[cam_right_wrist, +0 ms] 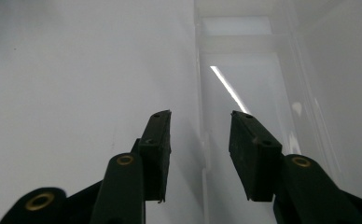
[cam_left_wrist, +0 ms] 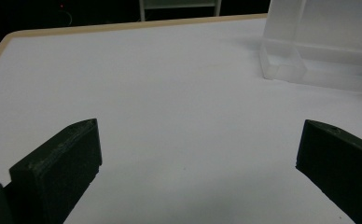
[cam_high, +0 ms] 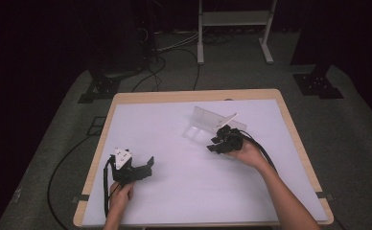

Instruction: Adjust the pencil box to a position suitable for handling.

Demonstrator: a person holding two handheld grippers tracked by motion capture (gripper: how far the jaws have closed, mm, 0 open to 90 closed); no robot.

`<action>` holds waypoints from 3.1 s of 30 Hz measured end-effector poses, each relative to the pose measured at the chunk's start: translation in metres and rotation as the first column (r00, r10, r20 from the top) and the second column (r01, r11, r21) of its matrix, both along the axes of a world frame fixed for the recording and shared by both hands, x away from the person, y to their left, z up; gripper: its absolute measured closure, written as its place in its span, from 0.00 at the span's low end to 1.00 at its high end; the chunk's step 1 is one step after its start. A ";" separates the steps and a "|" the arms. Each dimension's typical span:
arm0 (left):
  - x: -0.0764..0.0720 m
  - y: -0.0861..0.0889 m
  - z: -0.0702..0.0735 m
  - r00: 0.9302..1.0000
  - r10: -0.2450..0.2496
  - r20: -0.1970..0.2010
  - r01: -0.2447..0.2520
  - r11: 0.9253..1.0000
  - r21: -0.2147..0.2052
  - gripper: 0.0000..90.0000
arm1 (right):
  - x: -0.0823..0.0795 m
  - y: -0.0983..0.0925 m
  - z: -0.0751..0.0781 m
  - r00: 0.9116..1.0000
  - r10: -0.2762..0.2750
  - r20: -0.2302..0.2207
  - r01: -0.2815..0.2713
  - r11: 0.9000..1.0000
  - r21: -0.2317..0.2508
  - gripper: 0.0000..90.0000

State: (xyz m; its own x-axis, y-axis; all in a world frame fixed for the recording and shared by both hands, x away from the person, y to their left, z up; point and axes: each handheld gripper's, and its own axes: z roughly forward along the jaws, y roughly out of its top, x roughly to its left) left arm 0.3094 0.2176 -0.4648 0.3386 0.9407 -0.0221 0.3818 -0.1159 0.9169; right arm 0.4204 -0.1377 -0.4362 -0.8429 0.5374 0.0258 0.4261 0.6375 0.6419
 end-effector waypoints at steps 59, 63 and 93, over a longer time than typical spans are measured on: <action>0.003 0.003 0.000 0.999 0.014 -0.031 -0.014 1.000 -0.019 0.00 | -0.017 0.009 0.012 0.988 0.079 0.132 -0.069 0.995 -0.078 0.95; 0.003 0.003 0.000 0.999 0.016 -0.030 -0.016 1.000 -0.020 0.00 | -0.029 0.005 0.020 0.985 0.105 0.135 -0.100 0.994 -0.048 0.95; 0.002 0.005 0.000 1.000 0.010 -0.026 -0.011 0.999 -0.032 0.00 | -0.098 0.011 -0.005 0.947 0.293 0.133 -0.288 0.956 -0.055 0.95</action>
